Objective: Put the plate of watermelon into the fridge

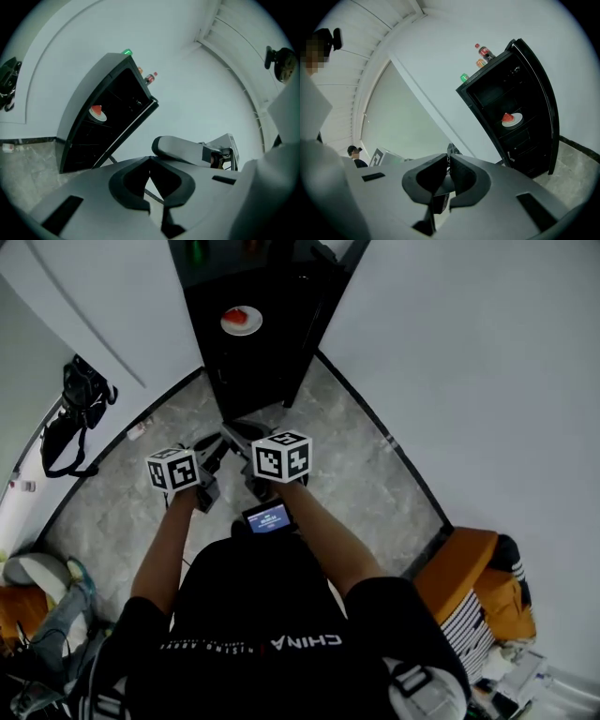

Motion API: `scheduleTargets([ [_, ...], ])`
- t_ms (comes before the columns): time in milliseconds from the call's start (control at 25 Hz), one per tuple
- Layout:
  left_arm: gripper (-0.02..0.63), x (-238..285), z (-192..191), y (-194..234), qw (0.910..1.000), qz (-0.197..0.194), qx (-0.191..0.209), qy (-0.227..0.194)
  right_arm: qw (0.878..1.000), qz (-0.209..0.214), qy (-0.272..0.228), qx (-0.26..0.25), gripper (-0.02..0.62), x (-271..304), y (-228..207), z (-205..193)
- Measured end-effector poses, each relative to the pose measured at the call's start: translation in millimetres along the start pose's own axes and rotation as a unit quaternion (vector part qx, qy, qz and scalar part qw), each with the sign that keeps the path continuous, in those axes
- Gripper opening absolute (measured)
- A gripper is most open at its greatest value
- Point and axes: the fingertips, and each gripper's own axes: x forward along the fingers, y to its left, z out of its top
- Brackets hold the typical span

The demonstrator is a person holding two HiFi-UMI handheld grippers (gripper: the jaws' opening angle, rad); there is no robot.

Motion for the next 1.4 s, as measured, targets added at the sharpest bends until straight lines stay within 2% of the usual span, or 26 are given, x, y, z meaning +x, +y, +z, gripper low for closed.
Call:
scheduleTargets([
  [120, 0.011, -13.5, -16.1, -13.9, 0.9995, -0.024, 0.02, 0.008, 1.0, -0.004, -0.004, -0.003, 0.029, -12.5, 14.9, -15.5],
  [320, 0.011, -17.9, -38.2, -35.6, 0.9986, -0.052, 0.003, -0.011, 1.0, 0.01, 0.002, 0.003, 0.029, -36.9, 24.9, -31.6],
  [440, 0.011, -16.2, -49.9, -41.2, 0.999, -0.039, 0.017, -0.016, 1.0, 0.006, 0.017, -0.002, 0.029, -48.4, 22.4, -40.8],
  [560, 0.011, -9.6, -57.4, -46.0, 0.9993, -0.012, 0.033, -0.014, 0.999, -0.032, 0.015, -0.018, 0.022, -73.1, 1.6, -43.0],
  [640, 0.011, -2.3, -64.6, -46.8, 0.9989, 0.003, 0.046, 0.001, 0.998, -0.057, 0.013, -0.027, 0.021, -95.6, -18.1, -42.9],
  [760, 0.011, 5.8, -76.3, -46.0, 0.998, 0.018, 0.059, 0.016, 0.995, -0.086, 0.031, -0.049, 0.021, -127.4, -47.9, -51.2],
  [920, 0.011, 5.0, -76.0, -41.9, 0.9971, 0.041, 0.062, -0.011, 0.993, -0.096, 0.05, -0.047, 0.017, -149.6, -77.4, -55.4],
  [1040, 0.011, 3.5, -70.5, -40.6, 0.9969, 0.046, 0.056, -0.03, 0.992, -0.093, 0.054, -0.063, 0.015, -149.8, -81.8, -44.6],
  [1160, 0.011, 2.4, -62.6, -44.1, 0.9971, 0.034, 0.041, -0.054, 0.992, -0.086, 0.055, -0.078, 0.015, -143.9, -80.4, -35.5],
  [1240, 0.011, 2.9, -59.4, -50.2, 0.9973, 0.019, 0.03, -0.065, 0.993, -0.082, 0.053, -0.063, 0.015, -142.1, -82.1, -34.5],
  [1400, 0.011, 4.4, -53.2, -57.1, 0.9954, 0.01, 0.041, -0.085, 0.994, -0.088, 0.058, -0.036, 0.015, -143.3, -93.1, -38.9],
])
